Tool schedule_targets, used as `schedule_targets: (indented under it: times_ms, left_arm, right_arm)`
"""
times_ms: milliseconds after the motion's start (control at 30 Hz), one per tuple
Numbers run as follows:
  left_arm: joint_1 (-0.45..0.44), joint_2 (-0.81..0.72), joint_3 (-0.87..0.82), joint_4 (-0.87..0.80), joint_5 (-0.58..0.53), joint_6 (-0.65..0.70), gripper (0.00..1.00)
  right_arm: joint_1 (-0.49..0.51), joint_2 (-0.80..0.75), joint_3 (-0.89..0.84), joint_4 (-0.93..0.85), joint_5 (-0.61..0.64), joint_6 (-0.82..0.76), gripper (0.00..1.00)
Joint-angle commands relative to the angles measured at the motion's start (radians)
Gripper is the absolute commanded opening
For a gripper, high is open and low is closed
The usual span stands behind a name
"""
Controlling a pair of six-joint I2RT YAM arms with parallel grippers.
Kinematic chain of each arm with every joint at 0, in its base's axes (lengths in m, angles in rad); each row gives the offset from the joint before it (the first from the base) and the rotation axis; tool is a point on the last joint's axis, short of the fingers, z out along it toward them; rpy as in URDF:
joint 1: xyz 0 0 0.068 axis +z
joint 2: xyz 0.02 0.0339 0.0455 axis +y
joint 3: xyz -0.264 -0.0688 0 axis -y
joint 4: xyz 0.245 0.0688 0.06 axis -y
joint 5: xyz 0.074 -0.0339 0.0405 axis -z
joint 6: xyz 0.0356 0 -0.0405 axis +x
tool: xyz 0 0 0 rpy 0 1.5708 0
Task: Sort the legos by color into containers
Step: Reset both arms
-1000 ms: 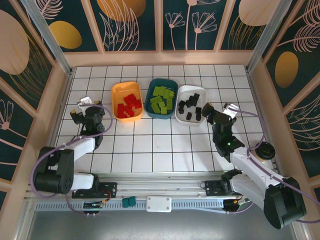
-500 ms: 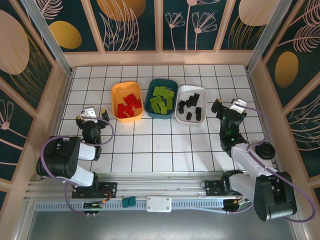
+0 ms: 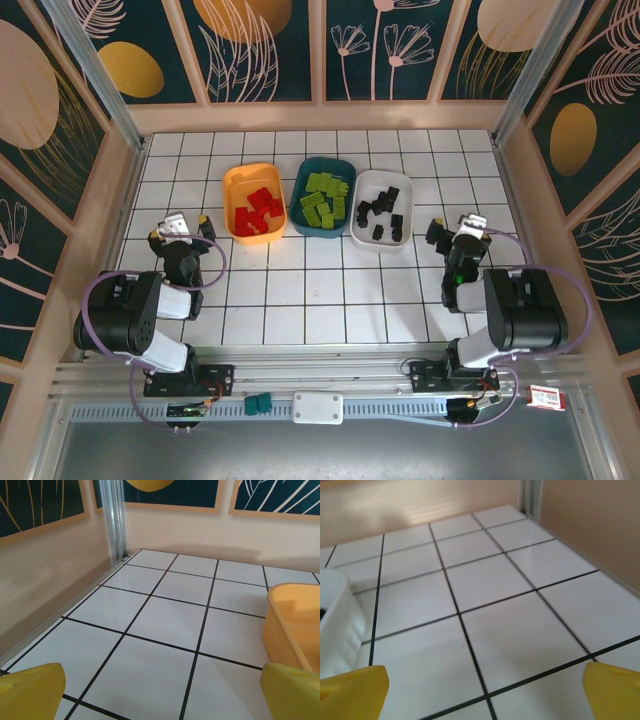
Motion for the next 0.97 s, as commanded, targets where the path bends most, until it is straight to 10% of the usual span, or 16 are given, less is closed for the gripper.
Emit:
schedule_targets:
  times_ms: [0,200,933]
  left_arm:
    - [0.007,-0.002,0.011,0.052,-0.010,-0.020,0.99]
    - [0.008,-0.003,0.011,0.052,-0.009,-0.020,0.99]
    - [0.007,-0.003,0.012,0.049,-0.008,-0.020,0.99]
  right_arm:
    - [-0.007,0.020,0.038,0.154,-0.069,-0.041,0.99]
    - [-0.019,0.065,-0.064,0.374,-0.089,-0.032,0.99]
    - [-0.021,0.066,-0.039,0.329,-0.053,-0.022,0.99]
